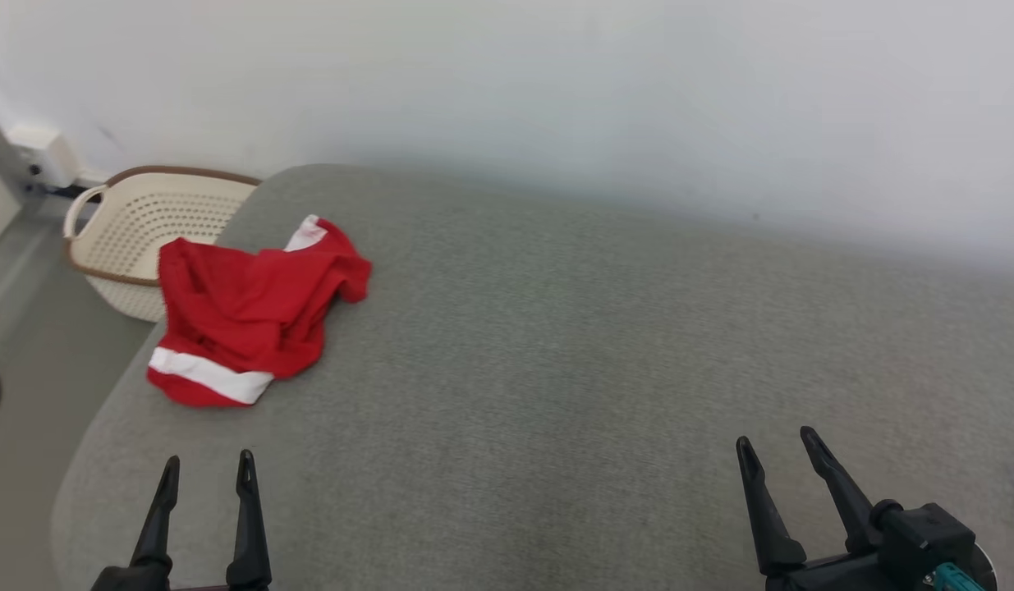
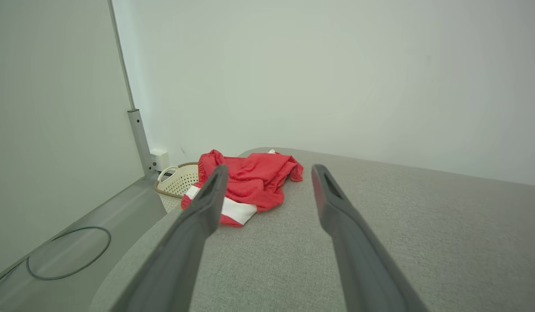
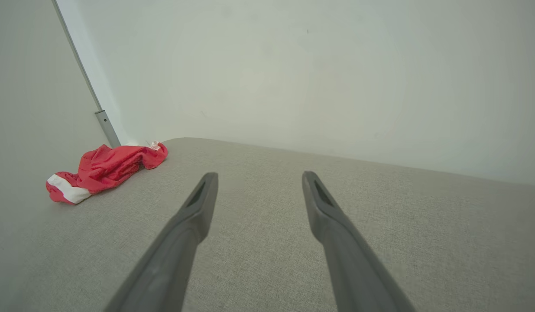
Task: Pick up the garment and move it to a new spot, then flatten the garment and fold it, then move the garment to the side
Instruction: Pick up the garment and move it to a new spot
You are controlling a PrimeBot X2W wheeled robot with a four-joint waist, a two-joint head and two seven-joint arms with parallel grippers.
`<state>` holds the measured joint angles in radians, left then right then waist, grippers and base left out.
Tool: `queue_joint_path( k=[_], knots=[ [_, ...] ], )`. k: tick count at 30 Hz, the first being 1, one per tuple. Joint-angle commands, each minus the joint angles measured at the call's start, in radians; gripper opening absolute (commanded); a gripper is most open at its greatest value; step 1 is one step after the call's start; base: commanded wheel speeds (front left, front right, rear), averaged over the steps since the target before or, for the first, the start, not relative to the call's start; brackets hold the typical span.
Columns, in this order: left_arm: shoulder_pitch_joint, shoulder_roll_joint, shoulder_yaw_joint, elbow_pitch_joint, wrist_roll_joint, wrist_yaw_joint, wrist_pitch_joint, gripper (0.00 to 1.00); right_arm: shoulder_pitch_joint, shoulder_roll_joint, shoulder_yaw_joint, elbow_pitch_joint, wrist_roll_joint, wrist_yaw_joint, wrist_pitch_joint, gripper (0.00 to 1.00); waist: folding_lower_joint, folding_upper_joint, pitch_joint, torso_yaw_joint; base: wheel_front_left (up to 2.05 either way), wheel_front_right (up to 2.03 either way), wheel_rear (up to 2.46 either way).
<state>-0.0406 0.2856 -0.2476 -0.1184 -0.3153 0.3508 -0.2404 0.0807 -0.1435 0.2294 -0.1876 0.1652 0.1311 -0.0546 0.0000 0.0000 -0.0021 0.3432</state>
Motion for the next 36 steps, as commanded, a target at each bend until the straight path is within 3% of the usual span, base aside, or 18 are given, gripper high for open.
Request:
queue_joint_path(
  k=[1, 19, 27, 30, 36],
  knots=[
    [0.015, 0.004, 0.003, -0.001, -0.001, 0.001, -0.009, 1.00, 0.004, 0.003, 0.002, 0.001, 0.003, -0.001, -0.006, 1.00, 0.0000, 0.0000, -0.008, 0.059, 0.00, 0.00, 0.00],
    [-0.051, 0.003, 0.022, -0.039, -0.002, 0.012, -0.014, 1.00, -0.026, 0.002, 0.015, 0.024, 0.018, -0.001, -0.015, 1.00, 0.0000, 0.0000, 0.013, 0.081, 0.00, 0.00, 0.00],
    [-0.311, 0.086, 0.102, -0.083, 0.004, -0.006, 0.057, 1.00, -0.055, -0.021, 0.019, -0.001, 0.020, -0.001, -0.001, 1.00, 0.0000, 0.0000, 0.062, 0.061, 0.00, 0.00, 0.00],
    [-0.426, 0.118, 0.141, -0.011, -0.043, -0.036, 0.103, 1.00, -0.073, -0.037, 0.026, -0.012, 0.019, -0.001, 0.007, 1.00, 0.0000, 0.0000, 0.097, 0.035, 0.00, 0.00, 0.00],
    [-0.635, 0.167, 0.163, 0.317, -0.141, -0.145, 0.203, 1.00, -0.124, -0.076, 0.032, -0.037, 0.027, -0.001, 0.017, 1.00, 0.0000, 0.0000, 0.202, -0.027, 0.00, 0.00, 0.00]
  ],
)
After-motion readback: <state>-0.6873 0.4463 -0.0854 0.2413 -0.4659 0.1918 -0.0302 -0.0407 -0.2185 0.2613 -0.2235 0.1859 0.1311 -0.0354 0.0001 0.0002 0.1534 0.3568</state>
